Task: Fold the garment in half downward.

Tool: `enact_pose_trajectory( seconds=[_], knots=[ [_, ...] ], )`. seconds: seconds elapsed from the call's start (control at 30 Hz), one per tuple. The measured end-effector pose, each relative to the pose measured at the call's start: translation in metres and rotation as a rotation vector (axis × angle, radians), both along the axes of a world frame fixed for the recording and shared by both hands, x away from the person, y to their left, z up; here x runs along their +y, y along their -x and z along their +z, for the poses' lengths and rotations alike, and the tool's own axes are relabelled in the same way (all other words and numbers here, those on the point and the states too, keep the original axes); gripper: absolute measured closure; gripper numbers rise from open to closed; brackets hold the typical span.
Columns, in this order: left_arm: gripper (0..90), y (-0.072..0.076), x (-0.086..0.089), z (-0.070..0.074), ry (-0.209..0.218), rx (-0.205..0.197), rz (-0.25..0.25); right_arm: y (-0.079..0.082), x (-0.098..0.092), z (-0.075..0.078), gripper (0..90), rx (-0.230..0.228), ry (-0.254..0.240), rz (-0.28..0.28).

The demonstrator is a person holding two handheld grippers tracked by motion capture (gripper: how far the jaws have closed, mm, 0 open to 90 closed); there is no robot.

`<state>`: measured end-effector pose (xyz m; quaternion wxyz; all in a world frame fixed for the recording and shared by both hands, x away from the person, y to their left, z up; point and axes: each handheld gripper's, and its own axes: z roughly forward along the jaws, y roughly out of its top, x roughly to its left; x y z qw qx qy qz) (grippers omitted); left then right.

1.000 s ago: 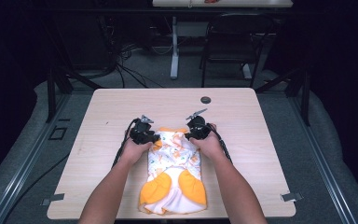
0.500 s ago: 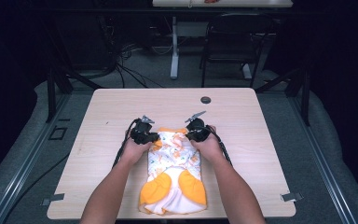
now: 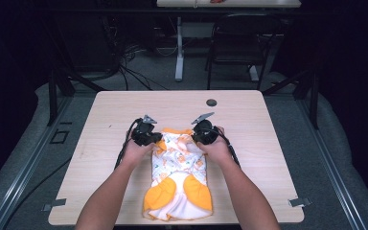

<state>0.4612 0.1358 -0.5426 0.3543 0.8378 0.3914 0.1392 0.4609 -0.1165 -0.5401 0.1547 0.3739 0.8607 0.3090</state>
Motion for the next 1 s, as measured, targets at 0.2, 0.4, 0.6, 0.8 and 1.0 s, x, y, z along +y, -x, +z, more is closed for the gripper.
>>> enact_pose_trajectory(
  seconds=[0.2, 0.4, 0.6, 0.8, 1.0],
  knots=[
    [84.6, 0.002, 0.003, 0.016, 0.004, -0.03, -0.001, 0.0, -0.001, 0.015, 85.2, -0.006, -0.016, 0.018],
    [84.6, 0.002, 0.007, 0.03, 0.021, -0.043, -0.002, 0.002, -0.003, 0.033, 85.3, -0.033, -0.05, 0.02],
    [84.6, 0.004, 0.008, 0.045, 0.037, -0.07, -0.007, 0.003, -0.005, 0.047, 85.4, -0.065, -0.07, 0.028],
    [84.7, 0.005, 0.011, 0.063, 0.054, -0.098, -0.011, 0.006, -0.008, 0.068, 85.6, -0.108, -0.076, 0.041],
    [84.7, 0.007, 0.01, 0.078, 0.045, -0.149, -0.008, 0.008, -0.006, 0.084, 85.6, -0.145, -0.065, 0.052]
  ],
)
